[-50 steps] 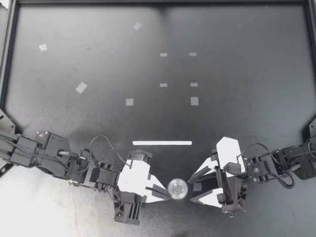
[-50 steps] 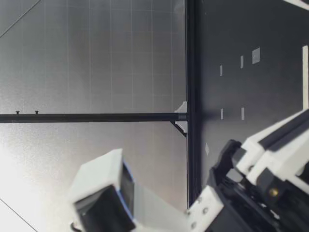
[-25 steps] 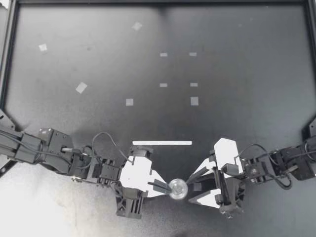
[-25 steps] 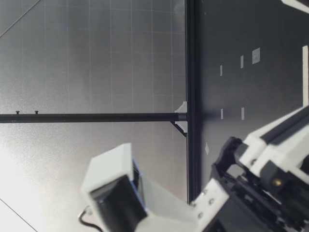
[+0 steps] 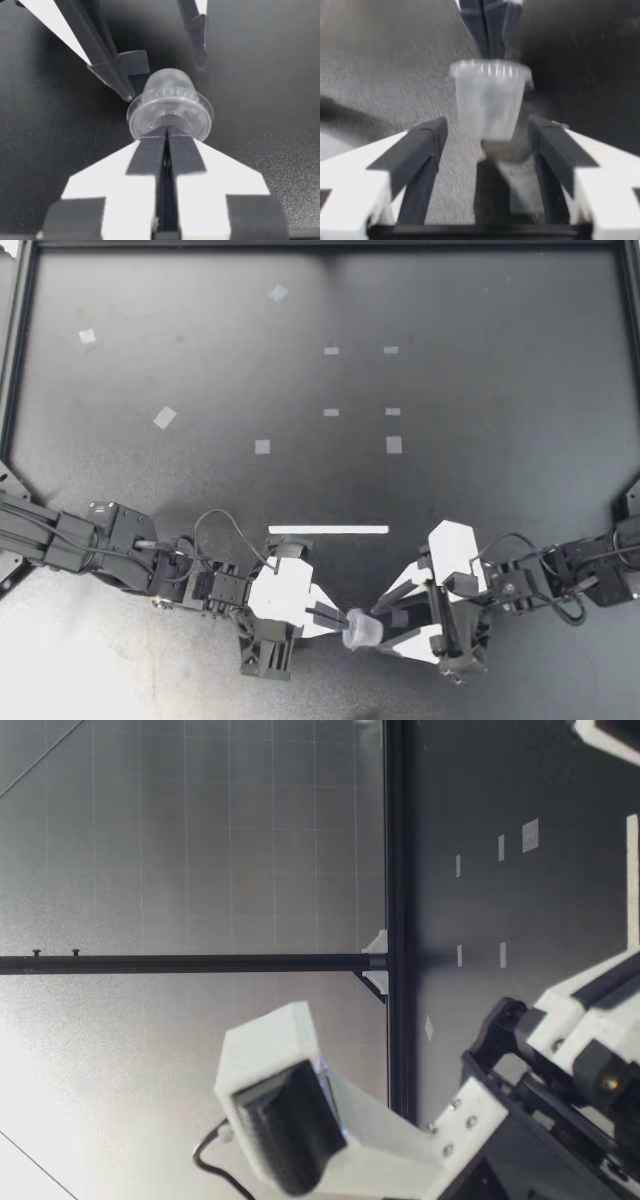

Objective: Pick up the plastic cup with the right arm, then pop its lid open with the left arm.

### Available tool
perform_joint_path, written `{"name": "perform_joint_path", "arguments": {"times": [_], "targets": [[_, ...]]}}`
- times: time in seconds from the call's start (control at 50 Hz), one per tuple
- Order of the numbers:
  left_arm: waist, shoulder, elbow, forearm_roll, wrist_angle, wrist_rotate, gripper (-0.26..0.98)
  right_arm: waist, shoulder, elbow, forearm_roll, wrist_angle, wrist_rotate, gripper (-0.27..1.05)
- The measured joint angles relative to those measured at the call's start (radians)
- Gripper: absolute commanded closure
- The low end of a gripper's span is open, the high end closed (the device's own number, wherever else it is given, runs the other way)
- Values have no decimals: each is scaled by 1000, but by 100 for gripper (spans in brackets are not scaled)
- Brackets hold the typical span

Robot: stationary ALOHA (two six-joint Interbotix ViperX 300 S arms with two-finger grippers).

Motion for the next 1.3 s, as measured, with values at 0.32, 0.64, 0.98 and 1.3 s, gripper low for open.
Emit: {"name": "perform_joint_path", "arguments": {"times": [0.32, 0.64, 0.98, 1.3], "targets": [[0, 0, -3, 0, 0, -2, 72, 2, 11, -43, 0, 95, 0, 14], [0, 0, -3, -2, 0, -8, 72, 2, 37, -106, 3, 187, -2, 29], [2, -66, 46, -20, 9, -35, 71, 2, -32, -5, 2, 127, -5, 41], [-6, -138, 141, -115, -268, -526, 25, 2, -92, 140, 20, -413, -238, 41]]}}
